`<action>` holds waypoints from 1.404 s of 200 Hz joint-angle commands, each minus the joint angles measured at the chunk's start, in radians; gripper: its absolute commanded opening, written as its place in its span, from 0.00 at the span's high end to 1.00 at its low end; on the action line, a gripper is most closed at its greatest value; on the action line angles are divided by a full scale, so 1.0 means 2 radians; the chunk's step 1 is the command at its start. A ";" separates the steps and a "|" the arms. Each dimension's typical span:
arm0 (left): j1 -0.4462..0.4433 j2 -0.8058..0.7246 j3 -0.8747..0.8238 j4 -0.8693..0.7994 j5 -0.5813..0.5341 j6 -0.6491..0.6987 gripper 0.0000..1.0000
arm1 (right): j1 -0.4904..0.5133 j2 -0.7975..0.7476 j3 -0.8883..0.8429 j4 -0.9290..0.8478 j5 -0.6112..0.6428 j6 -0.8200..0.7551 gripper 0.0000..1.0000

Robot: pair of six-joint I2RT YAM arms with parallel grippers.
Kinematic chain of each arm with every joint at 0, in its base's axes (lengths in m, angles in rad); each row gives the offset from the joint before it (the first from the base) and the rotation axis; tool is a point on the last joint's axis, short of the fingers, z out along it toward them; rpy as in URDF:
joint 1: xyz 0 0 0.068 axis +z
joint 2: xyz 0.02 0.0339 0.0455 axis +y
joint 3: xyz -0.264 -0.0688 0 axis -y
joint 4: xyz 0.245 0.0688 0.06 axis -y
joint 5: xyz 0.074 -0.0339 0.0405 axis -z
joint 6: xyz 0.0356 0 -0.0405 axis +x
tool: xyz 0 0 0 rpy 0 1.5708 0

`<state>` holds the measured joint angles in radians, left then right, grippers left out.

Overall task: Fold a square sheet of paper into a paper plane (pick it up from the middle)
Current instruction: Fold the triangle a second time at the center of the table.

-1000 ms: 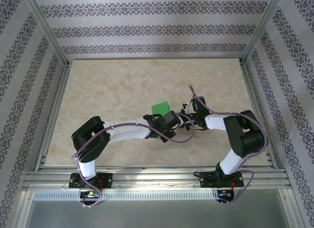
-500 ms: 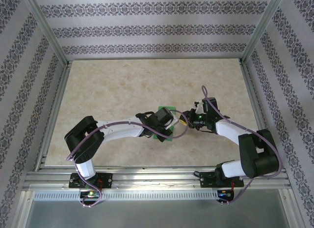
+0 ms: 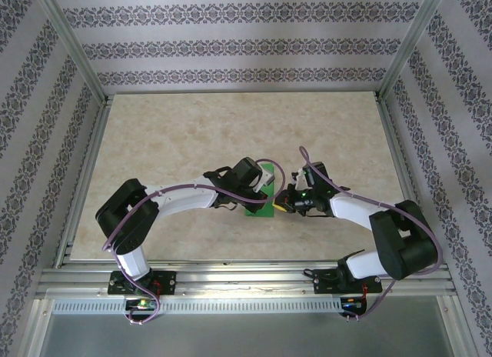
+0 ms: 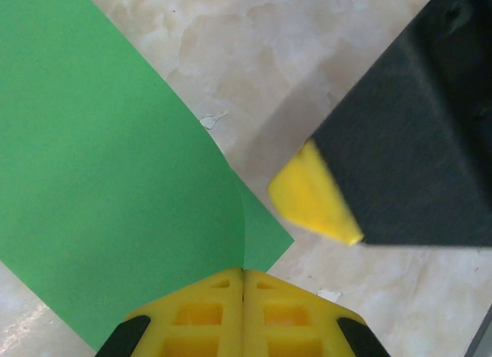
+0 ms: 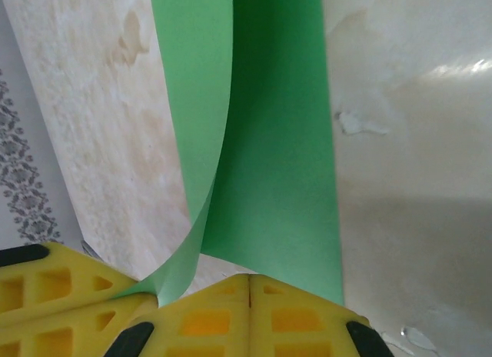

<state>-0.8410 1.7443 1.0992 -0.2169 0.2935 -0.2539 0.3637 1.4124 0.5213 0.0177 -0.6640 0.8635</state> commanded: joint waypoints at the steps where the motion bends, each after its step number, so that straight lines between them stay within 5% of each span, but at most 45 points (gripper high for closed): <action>1: 0.007 -0.009 -0.003 0.018 0.012 -0.021 1.00 | 0.012 0.015 0.013 0.000 0.014 -0.010 1.00; 187: 0.040 0.032 -0.014 0.066 0.061 -0.079 1.00 | 0.013 0.070 0.080 -0.180 0.122 -0.143 1.00; 281: 0.041 0.053 -0.033 0.103 0.065 -0.096 1.00 | 0.026 0.051 0.086 -0.131 0.062 -0.109 1.00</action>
<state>-0.7700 1.8435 1.0443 -0.0605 0.3958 -0.4244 0.4042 1.5326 0.6800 -0.2779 -0.5106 0.6109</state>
